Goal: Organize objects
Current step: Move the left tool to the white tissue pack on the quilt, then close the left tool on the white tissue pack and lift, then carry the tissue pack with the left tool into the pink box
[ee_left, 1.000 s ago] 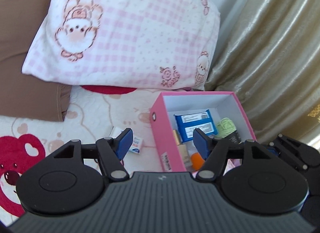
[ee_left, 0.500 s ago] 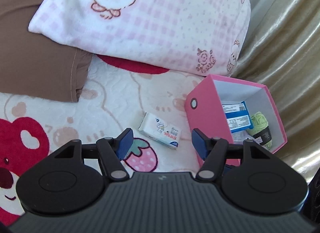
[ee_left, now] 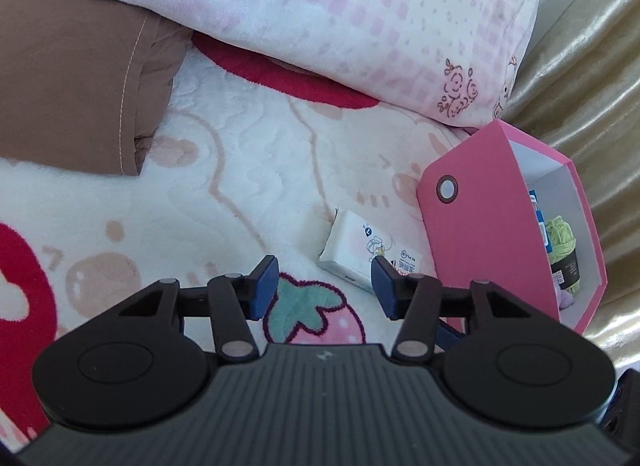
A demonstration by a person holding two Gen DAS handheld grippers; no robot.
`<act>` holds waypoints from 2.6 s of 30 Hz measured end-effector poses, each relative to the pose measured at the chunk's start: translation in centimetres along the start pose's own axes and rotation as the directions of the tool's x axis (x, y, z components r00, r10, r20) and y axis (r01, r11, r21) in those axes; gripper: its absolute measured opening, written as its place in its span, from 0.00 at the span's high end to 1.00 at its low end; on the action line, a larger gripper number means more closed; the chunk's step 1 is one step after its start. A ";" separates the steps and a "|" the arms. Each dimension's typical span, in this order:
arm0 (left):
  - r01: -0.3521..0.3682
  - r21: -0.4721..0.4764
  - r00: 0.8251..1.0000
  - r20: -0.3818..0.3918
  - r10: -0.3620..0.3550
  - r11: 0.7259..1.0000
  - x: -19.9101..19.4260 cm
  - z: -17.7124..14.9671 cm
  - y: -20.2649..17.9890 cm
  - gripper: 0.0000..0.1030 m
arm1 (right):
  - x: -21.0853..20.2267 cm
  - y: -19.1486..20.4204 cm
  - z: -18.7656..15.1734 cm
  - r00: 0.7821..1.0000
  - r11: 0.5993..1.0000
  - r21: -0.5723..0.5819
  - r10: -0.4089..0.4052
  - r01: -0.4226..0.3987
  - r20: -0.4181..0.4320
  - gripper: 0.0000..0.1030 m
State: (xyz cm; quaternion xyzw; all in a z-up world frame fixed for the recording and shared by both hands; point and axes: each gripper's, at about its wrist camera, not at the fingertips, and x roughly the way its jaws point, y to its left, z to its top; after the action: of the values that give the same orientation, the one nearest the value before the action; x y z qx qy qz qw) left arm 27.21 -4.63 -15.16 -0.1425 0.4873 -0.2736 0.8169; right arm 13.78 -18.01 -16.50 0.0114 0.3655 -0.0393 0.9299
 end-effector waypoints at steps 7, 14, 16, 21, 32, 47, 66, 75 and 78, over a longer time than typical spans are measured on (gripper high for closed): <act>0.013 0.039 1.000 -0.020 -0.012 0.999 2.4 0.5 -1.0 0.64 | 1.5 0.1 -0.1 0.999 0.999 0.009 -0.054 0.054 0.006 0.13; 0.006 0.051 0.999 -0.032 -0.004 0.999 3.7 1.0 -1.4 0.65 | 2.6 -0.2 0.3 0.999 0.999 0.031 -0.034 0.033 0.023 0.11; 0.025 0.036 0.999 -0.031 -0.024 0.999 3.7 1.0 -1.3 0.65 | 2.7 -0.4 0.6 1.000 0.999 0.033 -0.016 0.016 0.024 0.11; 0.023 0.043 0.999 -0.048 -0.021 0.999 3.0 0.2 -1.7 0.65 | 2.4 -0.7 0.8 0.999 1.000 0.006 0.030 -0.030 0.018 0.10; 0.049 -0.285 0.996 -0.054 -0.067 0.957 -1.8 -4.8 2.0 0.65 | 0.0 0.6 -0.3 0.984 0.978 -0.113 0.173 -0.175 -0.033 0.09; -0.037 -0.298 0.999 -0.020 0.032 0.954 -1.0 -5.1 2.4 0.66 | 0.8 0.5 -1.6 0.969 0.950 -0.194 0.246 -0.246 -0.024 0.08; -0.069 -0.275 0.997 -0.036 0.062 0.959 -4.6 -6.2 -1.5 0.68 | -1.8 -0.2 -0.7 0.969 0.948 -0.199 0.243 -0.248 -0.049 0.20; -0.103 -0.160 0.995 -0.026 0.100 0.982 -10.4 -7.2 -7.5 0.68 | -8.1 -1.9 1.5 0.943 0.930 -0.159 0.319 -0.330 -0.095 0.19; -0.090 -0.150 0.996 -0.009 0.090 0.985 -12.4 -7.2 -9.8 0.68 | -10.8 -2.8 2.1 0.940 0.926 -0.163 0.333 -0.341 -0.080 0.19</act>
State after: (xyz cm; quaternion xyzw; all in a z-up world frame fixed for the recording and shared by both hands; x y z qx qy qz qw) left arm 13.24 -5.01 -4.86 -0.1811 0.5134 -0.1992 0.8148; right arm 7.06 -20.26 -7.60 -0.0066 0.3835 0.1536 0.9106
